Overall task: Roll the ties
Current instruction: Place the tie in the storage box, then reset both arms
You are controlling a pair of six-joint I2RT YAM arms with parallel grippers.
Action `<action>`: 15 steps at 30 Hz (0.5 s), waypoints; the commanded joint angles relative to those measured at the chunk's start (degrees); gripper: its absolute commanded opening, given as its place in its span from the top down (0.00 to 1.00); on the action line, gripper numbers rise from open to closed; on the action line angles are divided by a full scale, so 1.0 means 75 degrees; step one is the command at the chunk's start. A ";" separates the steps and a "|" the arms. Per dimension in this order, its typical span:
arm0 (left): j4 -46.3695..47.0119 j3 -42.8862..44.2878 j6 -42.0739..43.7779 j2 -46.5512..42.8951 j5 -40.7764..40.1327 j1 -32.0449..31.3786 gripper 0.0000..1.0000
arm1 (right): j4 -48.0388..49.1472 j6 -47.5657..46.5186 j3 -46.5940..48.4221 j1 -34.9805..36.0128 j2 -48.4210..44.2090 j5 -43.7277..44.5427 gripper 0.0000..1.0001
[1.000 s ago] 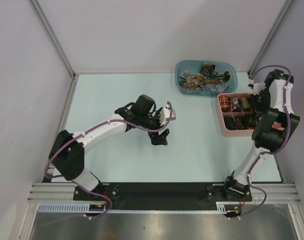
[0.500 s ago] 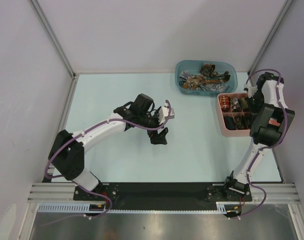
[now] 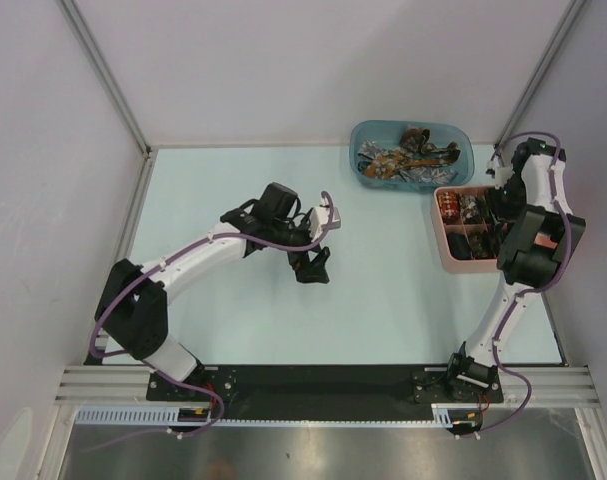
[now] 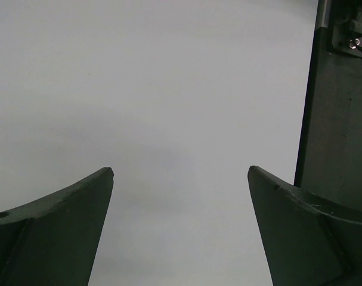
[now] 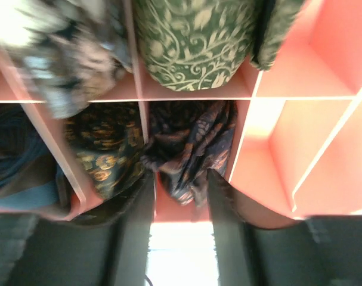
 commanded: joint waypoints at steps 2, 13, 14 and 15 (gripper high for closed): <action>0.0026 0.0342 -0.0399 -0.0503 0.0225 0.0461 0.01 | -0.0576 -0.0012 0.1318 0.0034 -0.0627 -0.0989 0.43; -0.0313 0.0951 -0.1663 -0.1112 0.0423 0.2543 0.00 | -0.0497 0.0445 0.2180 0.0665 -0.2348 -0.3625 0.00; -0.0465 0.0940 -0.1781 -0.1148 0.0529 0.2779 0.01 | -0.0274 0.0515 0.1874 0.0806 -0.2571 -0.3720 0.00; -0.0513 0.0882 -0.1945 -0.1206 0.0646 0.3014 0.01 | -0.0005 0.0794 0.1407 0.0970 -0.2771 -0.3837 0.00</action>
